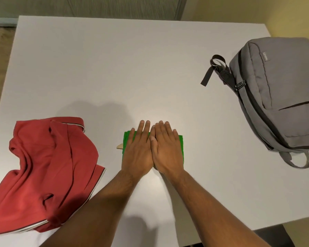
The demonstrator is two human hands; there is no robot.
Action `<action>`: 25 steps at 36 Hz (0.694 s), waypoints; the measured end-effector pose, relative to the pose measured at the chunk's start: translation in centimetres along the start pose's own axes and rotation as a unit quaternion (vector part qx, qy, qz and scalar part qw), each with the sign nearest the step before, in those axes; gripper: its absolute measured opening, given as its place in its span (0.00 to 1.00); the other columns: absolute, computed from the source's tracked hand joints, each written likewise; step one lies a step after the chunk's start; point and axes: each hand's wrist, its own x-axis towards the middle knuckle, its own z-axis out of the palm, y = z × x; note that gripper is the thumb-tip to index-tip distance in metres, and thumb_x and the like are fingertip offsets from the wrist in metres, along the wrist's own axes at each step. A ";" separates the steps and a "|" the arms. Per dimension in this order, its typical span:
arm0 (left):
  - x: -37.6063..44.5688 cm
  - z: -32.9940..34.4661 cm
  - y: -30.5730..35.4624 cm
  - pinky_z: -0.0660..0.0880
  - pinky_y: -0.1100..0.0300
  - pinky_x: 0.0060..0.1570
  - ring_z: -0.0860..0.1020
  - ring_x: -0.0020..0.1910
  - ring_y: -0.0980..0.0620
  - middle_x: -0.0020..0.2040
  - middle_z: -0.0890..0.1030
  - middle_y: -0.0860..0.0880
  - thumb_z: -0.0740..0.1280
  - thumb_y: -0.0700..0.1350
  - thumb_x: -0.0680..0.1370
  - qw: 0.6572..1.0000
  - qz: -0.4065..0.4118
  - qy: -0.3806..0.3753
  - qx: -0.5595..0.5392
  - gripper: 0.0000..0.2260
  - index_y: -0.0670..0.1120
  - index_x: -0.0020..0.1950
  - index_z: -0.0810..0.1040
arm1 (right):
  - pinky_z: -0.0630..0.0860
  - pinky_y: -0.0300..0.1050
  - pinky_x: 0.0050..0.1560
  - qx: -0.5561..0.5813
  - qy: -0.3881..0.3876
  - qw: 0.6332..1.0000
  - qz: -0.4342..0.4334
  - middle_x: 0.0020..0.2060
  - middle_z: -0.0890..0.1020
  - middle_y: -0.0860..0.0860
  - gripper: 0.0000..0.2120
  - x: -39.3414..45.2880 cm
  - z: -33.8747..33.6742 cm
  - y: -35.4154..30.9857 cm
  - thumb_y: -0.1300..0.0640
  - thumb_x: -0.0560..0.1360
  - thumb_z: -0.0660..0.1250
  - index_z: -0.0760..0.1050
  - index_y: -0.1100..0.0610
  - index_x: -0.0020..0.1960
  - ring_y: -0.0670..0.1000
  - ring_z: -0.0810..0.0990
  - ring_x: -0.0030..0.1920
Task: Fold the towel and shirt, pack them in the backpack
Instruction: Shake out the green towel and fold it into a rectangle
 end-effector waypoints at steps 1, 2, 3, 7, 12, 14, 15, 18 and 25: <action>0.0 0.2 0.0 0.47 0.45 0.81 0.48 0.83 0.47 0.84 0.52 0.47 0.53 0.58 0.85 1.000 -0.003 0.002 0.007 0.30 0.46 0.84 0.53 | 0.46 0.51 0.82 -0.008 -0.001 1.000 -0.001 0.83 0.58 0.49 0.30 0.0 0.1 0.3 0.44 0.85 0.39 0.57 0.54 0.83 0.49 0.49 0.83; 0.0 0.3 0.0 0.46 0.45 0.81 0.47 0.83 0.47 0.84 0.52 0.47 0.55 0.58 0.85 1.000 -0.006 0.001 0.011 0.30 0.46 0.84 0.53 | 0.46 0.52 0.82 -0.016 -0.003 1.000 -0.003 0.83 0.57 0.48 0.30 -0.1 0.1 0.5 0.44 0.85 0.39 0.57 0.53 0.84 0.48 0.48 0.83; 0.1 0.2 0.1 0.47 0.44 0.80 0.47 0.83 0.46 0.84 0.52 0.46 0.55 0.58 0.85 1.000 -0.010 0.000 0.015 0.31 0.47 0.84 0.53 | 0.46 0.52 0.82 -0.021 -0.004 1.000 -0.005 0.83 0.56 0.48 0.30 -0.1 0.1 0.7 0.44 0.85 0.39 0.57 0.53 0.84 0.48 0.47 0.83; 0.2 -0.4 -0.1 0.49 0.41 0.80 0.45 0.83 0.45 0.84 0.51 0.45 0.52 0.57 0.85 1.000 -0.029 -0.003 0.009 0.29 0.48 0.84 0.53 | 0.47 0.54 0.82 -0.033 -0.008 0.999 -0.005 0.84 0.55 0.48 0.32 0.1 0.0 1.2 0.41 0.85 0.35 0.56 0.52 0.84 0.48 0.46 0.84; 0.3 -0.9 -0.4 0.53 0.41 0.80 0.49 0.83 0.45 0.84 0.54 0.44 0.46 0.57 0.84 0.999 -0.041 0.000 -0.018 0.29 0.47 0.83 0.57 | 0.44 0.55 0.82 -0.028 -0.009 1.000 0.007 0.84 0.51 0.48 0.37 0.1 0.1 1.4 0.36 0.83 0.30 0.54 0.50 0.84 0.49 0.43 0.84; 0.2 -1.0 -0.8 0.54 0.42 0.80 0.50 0.83 0.45 0.84 0.54 0.44 0.46 0.58 0.84 0.999 -0.027 -0.001 -0.025 0.29 0.46 0.83 0.56 | 0.45 0.57 0.82 -0.024 -0.003 0.999 0.022 0.84 0.50 0.48 0.37 0.1 0.1 1.7 0.36 0.82 0.28 0.53 0.50 0.84 0.49 0.43 0.84; 0.1 -0.9 -1.0 0.54 0.42 0.80 0.50 0.83 0.46 0.84 0.54 0.44 0.46 0.57 0.84 1.000 -0.016 -0.001 -0.025 0.29 0.45 0.83 0.56 | 0.45 0.58 0.82 -0.019 -0.001 0.999 0.032 0.84 0.50 0.47 0.38 0.2 0.1 1.8 0.36 0.82 0.28 0.53 0.49 0.84 0.49 0.43 0.84; 0.0 -0.9 -1.8 0.55 0.43 0.79 0.50 0.83 0.47 0.84 0.54 0.45 0.47 0.51 0.85 1.000 0.008 0.002 -0.026 0.27 0.45 0.83 0.55 | 0.48 0.60 0.82 -0.027 0.004 0.999 0.045 0.84 0.51 0.48 0.35 0.4 0.2 2.0 0.38 0.83 0.31 0.54 0.49 0.84 0.50 0.44 0.84; 0.0 -1.0 -2.2 0.54 0.45 0.80 0.51 0.83 0.48 0.83 0.55 0.45 0.46 0.51 0.85 0.999 0.023 0.005 -0.046 0.27 0.44 0.83 0.56 | 0.49 0.60 0.82 -0.065 0.016 0.997 0.040 0.84 0.53 0.50 0.30 0.5 0.9 2.2 0.41 0.85 0.41 0.55 0.51 0.84 0.51 0.48 0.84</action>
